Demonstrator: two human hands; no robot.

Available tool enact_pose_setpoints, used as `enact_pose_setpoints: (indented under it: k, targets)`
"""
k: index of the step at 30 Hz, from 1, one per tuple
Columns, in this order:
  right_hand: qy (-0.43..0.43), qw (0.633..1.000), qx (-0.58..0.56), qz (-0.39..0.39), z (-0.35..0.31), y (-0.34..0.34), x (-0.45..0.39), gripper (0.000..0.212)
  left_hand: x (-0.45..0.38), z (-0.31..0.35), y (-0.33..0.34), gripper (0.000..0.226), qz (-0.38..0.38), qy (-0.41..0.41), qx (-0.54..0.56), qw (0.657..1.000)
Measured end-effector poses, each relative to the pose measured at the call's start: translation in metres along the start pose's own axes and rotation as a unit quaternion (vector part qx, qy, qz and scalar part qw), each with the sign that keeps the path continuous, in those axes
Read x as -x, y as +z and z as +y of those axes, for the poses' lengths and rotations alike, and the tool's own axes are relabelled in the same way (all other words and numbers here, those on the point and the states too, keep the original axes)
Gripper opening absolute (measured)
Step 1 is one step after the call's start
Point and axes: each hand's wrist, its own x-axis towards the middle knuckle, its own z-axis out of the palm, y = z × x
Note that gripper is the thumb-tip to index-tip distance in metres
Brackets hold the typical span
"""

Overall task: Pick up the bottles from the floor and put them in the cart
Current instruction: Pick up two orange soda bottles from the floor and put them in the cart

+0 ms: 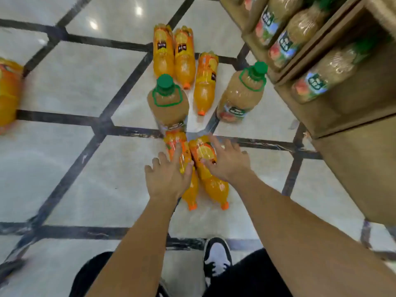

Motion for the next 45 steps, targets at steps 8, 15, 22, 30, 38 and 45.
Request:
enact_pose_setpoints:
  k: [8,15,22,30,38,45]
  targets:
    - [0.056,0.977,-0.202,-0.029,0.008,0.120,-0.051,0.105,-0.050,0.010,0.126,0.084,-0.066,-0.076,0.225,0.969]
    - [0.051,0.980,-0.192,-0.007,0.016,0.113,-0.048,0.118,-0.048,-0.002,0.129,0.091,-0.063,-0.053,0.258,0.963]
    - [0.047,0.984,-0.169,0.032,0.030,0.037,-0.020,0.122,-0.014,-0.025,0.068,0.086,-0.037,-0.069,0.223,0.972]
    - [0.005,0.988,-0.135,0.079,0.009,-0.140,0.057,0.115,0.046,-0.025,-0.116,0.083,0.029,-0.015,0.214,0.976]
    - [-0.062,0.978,-0.133,0.147,-0.058,-0.385,0.171,0.117,0.129,-0.039,-0.394,0.086,0.142,-0.029,0.244,0.959]
    - [-0.143,0.963,-0.132,0.189,-0.139,-0.594,0.256,0.121,0.213,-0.082,-0.630,0.089,0.235,-0.055,0.236,0.941]
